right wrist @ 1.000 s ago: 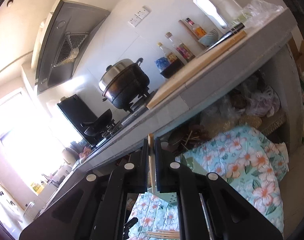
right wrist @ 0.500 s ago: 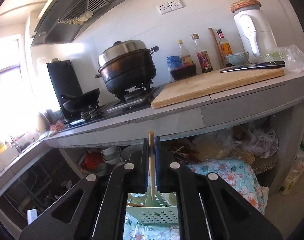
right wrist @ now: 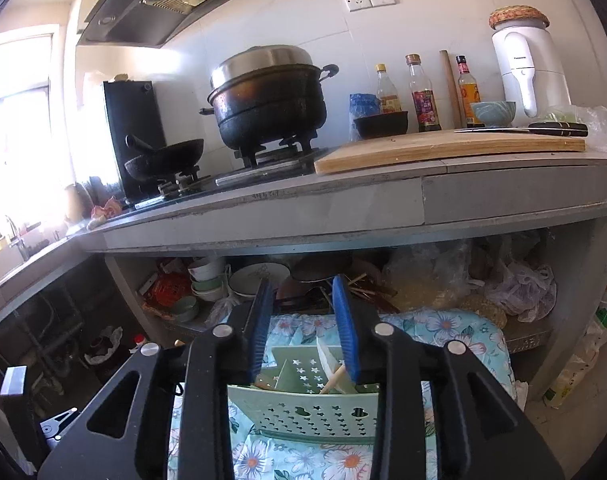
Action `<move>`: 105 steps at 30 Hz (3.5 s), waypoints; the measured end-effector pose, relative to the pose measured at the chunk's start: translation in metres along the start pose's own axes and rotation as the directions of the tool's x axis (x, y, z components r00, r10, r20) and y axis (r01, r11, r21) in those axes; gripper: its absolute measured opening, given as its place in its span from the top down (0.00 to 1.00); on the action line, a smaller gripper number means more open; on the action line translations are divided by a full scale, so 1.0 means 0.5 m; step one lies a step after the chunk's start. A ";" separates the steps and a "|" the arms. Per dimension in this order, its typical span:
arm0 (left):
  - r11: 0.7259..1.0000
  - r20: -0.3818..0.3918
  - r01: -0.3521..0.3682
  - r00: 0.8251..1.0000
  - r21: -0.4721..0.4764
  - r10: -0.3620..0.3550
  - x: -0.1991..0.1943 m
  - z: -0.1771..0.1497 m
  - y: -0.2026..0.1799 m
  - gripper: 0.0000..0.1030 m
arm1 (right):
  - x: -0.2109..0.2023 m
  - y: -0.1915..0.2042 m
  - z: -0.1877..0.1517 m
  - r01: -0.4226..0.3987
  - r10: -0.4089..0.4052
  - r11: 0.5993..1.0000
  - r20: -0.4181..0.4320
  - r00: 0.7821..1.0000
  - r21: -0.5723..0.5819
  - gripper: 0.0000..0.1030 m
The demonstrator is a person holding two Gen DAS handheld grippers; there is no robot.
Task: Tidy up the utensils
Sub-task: 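Lower the held chopstick into the green holder and open the right tool, then move both tools back down to the remaining chopsticks on the cloth, then grasp a single chopstick with the left tool while the right tool grasps another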
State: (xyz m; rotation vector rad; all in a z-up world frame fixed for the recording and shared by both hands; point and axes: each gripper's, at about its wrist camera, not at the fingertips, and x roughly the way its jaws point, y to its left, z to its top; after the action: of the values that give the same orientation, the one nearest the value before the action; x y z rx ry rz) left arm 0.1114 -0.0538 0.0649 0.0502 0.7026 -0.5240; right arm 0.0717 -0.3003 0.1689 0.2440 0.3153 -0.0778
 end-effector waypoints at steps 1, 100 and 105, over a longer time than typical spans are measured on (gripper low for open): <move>1.000 -0.002 0.002 1.000 -0.002 -0.002 0.001 0.000 0.000 0.22 | -0.010 -0.004 0.002 -0.003 0.003 1.000 0.009 1.000 0.008 0.67; 0.579 -0.016 -0.046 0.995 0.814 0.102 0.143 -0.258 -0.285 0.70 | -0.088 -0.229 -0.470 0.234 0.112 0.842 -0.581 0.806 0.486 0.35; 0.510 0.014 -0.061 0.995 0.858 0.096 0.141 -0.278 -0.302 0.89 | -0.092 -0.229 -0.472 0.227 0.118 0.840 -0.575 0.810 0.492 0.35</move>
State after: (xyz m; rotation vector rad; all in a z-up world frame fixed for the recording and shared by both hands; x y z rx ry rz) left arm 0.0009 -0.1862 -0.0669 1.0524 0.4008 -0.7491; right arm -0.0550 -0.3503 -0.0597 0.8398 0.9321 -0.1529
